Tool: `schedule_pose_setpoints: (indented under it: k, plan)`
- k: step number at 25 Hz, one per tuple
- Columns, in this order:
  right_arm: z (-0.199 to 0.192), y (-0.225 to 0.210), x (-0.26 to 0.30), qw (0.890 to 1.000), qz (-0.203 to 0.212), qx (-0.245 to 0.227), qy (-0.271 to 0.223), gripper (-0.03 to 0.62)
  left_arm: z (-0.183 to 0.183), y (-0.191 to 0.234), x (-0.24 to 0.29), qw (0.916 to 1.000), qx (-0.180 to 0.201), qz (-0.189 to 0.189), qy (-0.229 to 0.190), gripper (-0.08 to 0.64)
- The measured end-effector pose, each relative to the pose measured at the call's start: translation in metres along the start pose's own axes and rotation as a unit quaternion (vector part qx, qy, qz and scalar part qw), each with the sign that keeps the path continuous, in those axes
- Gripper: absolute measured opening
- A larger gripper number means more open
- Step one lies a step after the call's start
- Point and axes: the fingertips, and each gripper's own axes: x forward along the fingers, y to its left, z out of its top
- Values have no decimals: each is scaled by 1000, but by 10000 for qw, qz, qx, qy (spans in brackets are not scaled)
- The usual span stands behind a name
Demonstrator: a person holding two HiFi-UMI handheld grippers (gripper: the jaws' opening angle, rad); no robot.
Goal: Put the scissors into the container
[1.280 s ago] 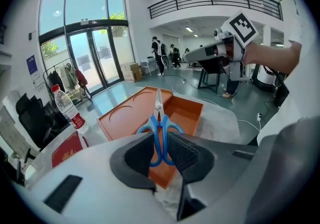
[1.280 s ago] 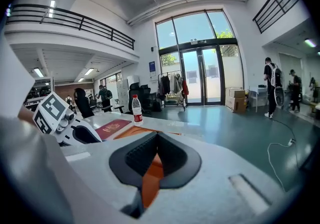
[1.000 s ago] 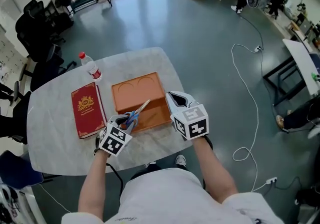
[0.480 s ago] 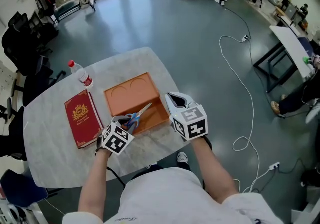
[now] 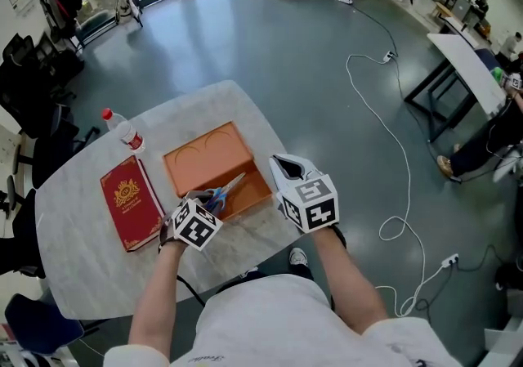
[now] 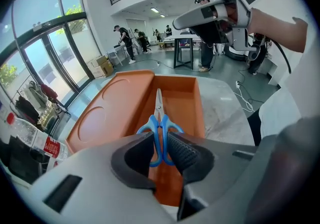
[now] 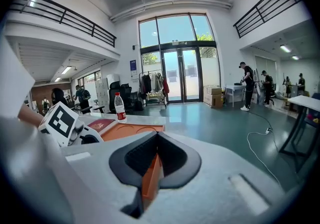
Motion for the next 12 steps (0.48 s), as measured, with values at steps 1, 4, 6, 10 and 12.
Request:
schedule_pose_setpoints:
  k: [1,4,6,10,12]
  plan:
    - [-1,0,-1,10000,-13,7,7,5,0,0,2,10000,15,-9,37,83]
    - [-6,-1,-3,10000,-56,30,42,5,-3,-2,8,9999,48,-47,144,83]
    - [-8,-3,-4,9999,-87,42,63,5,-4,-2,11,9998,65,-79,193,83]
    - [-11,-6,-8,9998,-148,88,68,5,-7,-5,18,9992,142,-141,353,83]
    - [-12,-9,-8,9998,-169,122,77,5,-8,-5,19,9987,177,-163,450,83]
